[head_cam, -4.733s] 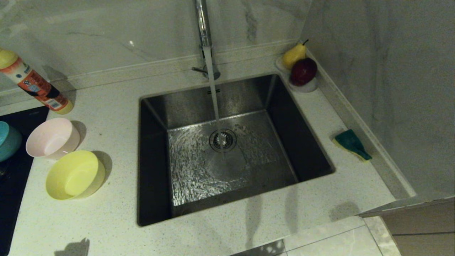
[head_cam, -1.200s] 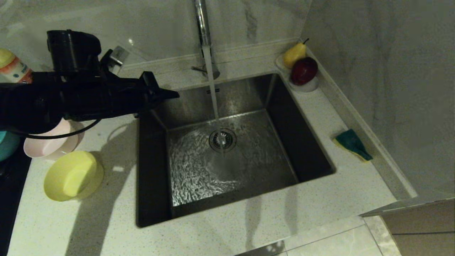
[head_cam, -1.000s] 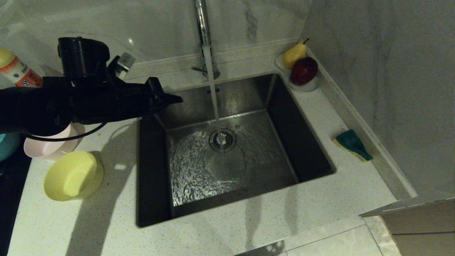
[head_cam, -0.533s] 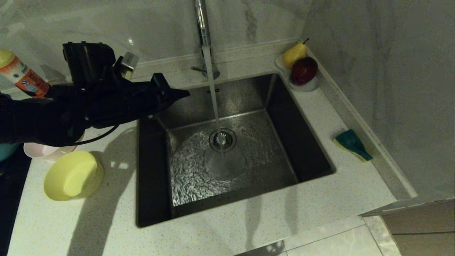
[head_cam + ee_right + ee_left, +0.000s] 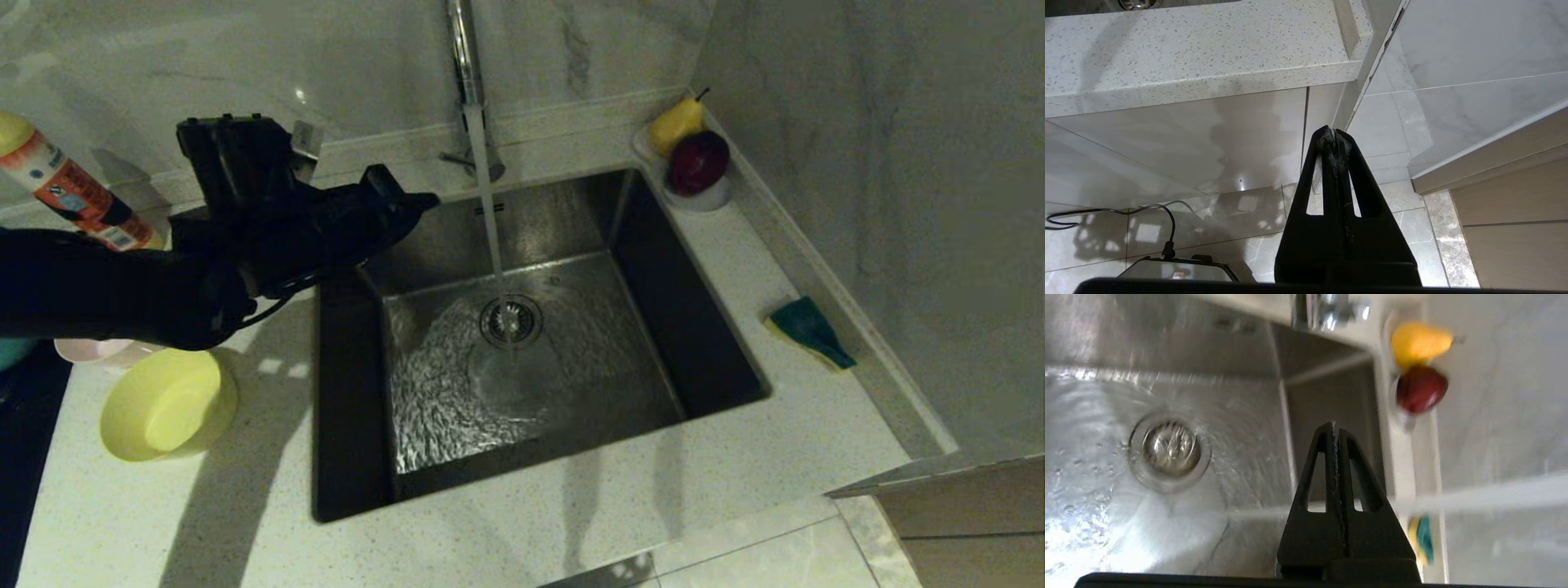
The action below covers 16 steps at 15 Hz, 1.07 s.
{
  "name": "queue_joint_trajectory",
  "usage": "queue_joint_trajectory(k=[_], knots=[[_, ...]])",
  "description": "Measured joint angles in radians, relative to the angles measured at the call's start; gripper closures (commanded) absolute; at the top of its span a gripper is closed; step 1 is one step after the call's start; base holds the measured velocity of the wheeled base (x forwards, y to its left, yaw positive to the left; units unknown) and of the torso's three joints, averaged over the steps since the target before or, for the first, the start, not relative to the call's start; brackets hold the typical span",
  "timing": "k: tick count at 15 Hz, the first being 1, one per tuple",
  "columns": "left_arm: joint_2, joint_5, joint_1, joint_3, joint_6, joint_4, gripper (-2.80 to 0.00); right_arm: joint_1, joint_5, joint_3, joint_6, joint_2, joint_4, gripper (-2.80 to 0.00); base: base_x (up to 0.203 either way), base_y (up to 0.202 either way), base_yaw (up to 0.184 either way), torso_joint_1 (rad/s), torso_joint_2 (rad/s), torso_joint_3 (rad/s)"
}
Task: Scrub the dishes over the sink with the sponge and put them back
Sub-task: Turn off the faucet
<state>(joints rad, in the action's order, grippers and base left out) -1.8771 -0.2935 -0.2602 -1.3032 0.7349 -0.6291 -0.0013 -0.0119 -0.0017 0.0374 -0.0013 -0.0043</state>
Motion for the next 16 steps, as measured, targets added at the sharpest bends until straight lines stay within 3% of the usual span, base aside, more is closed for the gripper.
queue_joint_trajectory(k=[4, 16], knots=[[-0.027, 0.006, -0.004, 0.003, 0.044, -0.07, 0.0, 0.0, 0.0, 0.0, 0.0, 0.0, 0.0, 0.0, 0.0, 0.0, 0.0, 0.0, 0.0, 0.0], [-0.048, 0.004, -0.01, -0.009, 0.047, -0.142, 0.0, -0.001, 0.0, 0.0, 0.0, 0.0, 0.0, 0.0, 0.0, 0.0, 0.0, 0.0, 0.0, 0.0]])
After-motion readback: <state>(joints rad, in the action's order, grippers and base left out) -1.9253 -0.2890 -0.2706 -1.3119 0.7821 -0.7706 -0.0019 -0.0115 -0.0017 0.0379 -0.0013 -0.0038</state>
